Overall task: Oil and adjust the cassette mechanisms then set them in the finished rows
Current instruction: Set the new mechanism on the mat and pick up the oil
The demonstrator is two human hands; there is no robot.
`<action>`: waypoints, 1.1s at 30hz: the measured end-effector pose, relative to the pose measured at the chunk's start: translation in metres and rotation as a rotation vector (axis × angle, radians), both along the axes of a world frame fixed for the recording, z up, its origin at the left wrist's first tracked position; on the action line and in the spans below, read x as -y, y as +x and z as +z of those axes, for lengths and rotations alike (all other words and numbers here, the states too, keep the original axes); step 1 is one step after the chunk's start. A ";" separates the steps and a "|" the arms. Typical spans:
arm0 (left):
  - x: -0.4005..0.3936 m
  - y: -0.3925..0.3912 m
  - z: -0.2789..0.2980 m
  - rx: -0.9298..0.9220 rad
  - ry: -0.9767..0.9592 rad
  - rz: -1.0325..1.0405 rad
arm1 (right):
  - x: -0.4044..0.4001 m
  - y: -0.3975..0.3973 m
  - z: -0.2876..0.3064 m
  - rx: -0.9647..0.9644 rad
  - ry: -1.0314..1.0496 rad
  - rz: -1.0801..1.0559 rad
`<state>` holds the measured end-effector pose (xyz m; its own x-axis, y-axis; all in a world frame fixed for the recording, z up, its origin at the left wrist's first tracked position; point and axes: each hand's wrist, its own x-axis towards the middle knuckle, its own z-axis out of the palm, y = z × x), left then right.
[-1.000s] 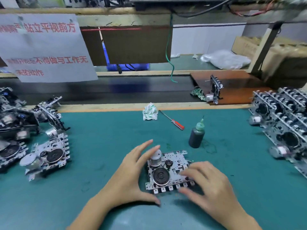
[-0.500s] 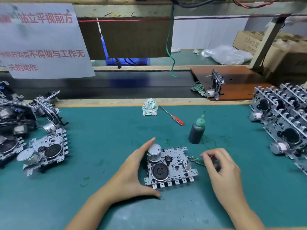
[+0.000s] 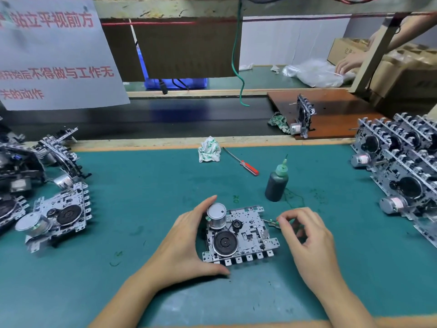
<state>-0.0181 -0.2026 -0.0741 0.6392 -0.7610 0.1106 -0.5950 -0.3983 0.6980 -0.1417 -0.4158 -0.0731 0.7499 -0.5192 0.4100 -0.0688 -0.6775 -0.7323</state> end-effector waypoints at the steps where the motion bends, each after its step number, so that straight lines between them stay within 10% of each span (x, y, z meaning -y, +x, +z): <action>1: 0.000 0.001 -0.001 -0.034 -0.013 0.002 | -0.001 0.000 0.002 0.009 -0.001 0.028; 9: -0.001 0.006 -0.001 -0.139 -0.035 -0.045 | -0.003 0.004 0.026 -0.169 -0.027 0.367; 16: 0.000 0.001 0.003 -0.115 -0.033 -0.078 | 0.005 0.028 0.044 -0.698 -0.586 0.604; 26: 0.001 0.004 0.006 -0.179 -0.101 -0.090 | -0.005 0.042 0.056 -0.642 -0.714 0.525; 29: 0.009 0.013 0.015 -0.403 -0.318 -0.002 | 0.008 0.046 0.066 -0.566 -0.391 0.548; 33: 0.024 0.022 0.030 -0.947 -0.583 -0.207 | 0.005 0.047 0.067 -0.381 0.676 0.993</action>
<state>0.0038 -0.2266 -0.0439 0.5219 -0.8527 0.0213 0.2550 0.1799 0.9500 -0.0943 -0.4211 -0.0059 0.9485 0.3136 -0.0449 -0.0286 -0.0564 -0.9980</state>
